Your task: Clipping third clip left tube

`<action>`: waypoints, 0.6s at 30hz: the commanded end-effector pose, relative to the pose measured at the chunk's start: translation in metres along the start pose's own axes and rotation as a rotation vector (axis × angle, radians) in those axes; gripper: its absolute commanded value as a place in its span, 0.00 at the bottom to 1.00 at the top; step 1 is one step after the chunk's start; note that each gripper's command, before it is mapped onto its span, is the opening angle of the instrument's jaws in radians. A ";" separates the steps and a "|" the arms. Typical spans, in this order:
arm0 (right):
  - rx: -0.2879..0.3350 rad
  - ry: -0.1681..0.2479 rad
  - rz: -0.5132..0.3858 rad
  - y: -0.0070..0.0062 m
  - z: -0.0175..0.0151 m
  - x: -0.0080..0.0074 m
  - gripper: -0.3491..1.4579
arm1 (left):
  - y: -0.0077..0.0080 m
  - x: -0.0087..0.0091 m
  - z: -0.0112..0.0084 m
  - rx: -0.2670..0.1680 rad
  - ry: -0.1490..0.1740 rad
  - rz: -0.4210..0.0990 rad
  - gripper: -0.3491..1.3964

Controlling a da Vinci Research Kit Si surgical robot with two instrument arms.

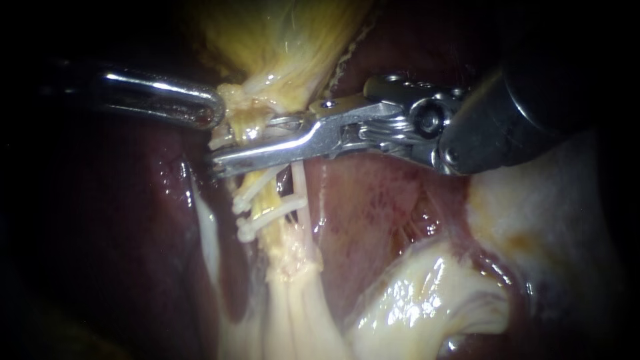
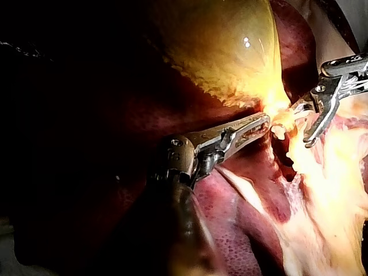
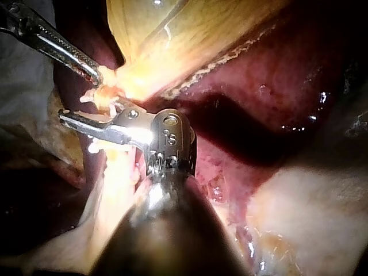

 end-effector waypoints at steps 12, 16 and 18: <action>-0.055 0.037 0.023 0.0012 -0.0007 -0.0007 0.00 | 0.0001 0.0000 0.0000 0.000 0.000 0.001 0.00; -0.055 0.036 0.022 0.0014 -0.0008 -0.0010 0.00 | 0.0001 0.0000 0.0001 0.000 0.000 0.001 0.00; -0.055 0.035 0.020 0.0015 -0.0007 -0.0011 0.00 | 0.0001 0.0000 0.0001 0.000 0.000 0.001 0.00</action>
